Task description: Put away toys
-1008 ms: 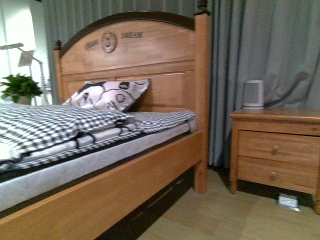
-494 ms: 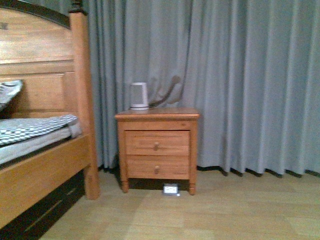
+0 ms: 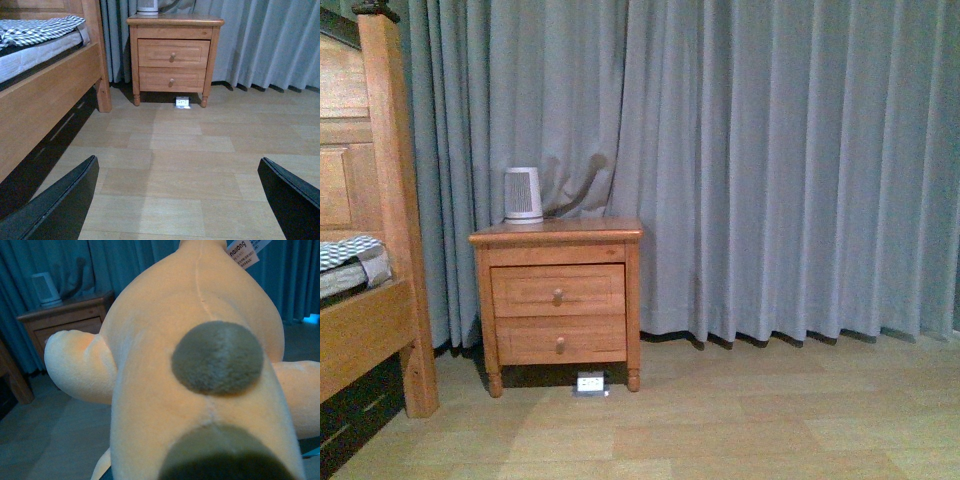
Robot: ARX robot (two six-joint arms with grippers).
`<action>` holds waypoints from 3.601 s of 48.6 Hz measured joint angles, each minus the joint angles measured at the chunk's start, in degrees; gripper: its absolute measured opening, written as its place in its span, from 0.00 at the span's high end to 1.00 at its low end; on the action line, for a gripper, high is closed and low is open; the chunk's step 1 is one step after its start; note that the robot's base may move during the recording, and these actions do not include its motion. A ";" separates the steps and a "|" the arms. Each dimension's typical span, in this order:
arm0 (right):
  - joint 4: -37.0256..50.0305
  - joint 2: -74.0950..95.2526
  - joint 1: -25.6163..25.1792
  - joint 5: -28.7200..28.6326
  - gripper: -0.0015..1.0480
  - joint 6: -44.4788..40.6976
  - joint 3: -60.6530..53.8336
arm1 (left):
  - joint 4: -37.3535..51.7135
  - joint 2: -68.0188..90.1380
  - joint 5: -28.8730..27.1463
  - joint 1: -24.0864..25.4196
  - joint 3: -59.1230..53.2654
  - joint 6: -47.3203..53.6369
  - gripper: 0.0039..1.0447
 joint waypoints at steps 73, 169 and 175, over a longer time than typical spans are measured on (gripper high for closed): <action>-0.02 0.00 0.00 0.02 0.81 0.00 0.00 | 0.00 0.00 0.07 0.00 0.00 0.00 0.05; 0.09 0.00 0.09 0.11 0.81 0.02 0.00 | 0.00 0.02 0.02 -0.09 0.00 0.00 0.05; 0.09 0.00 0.09 0.11 0.81 0.00 0.00 | 0.00 0.00 0.09 -0.11 0.00 0.00 0.05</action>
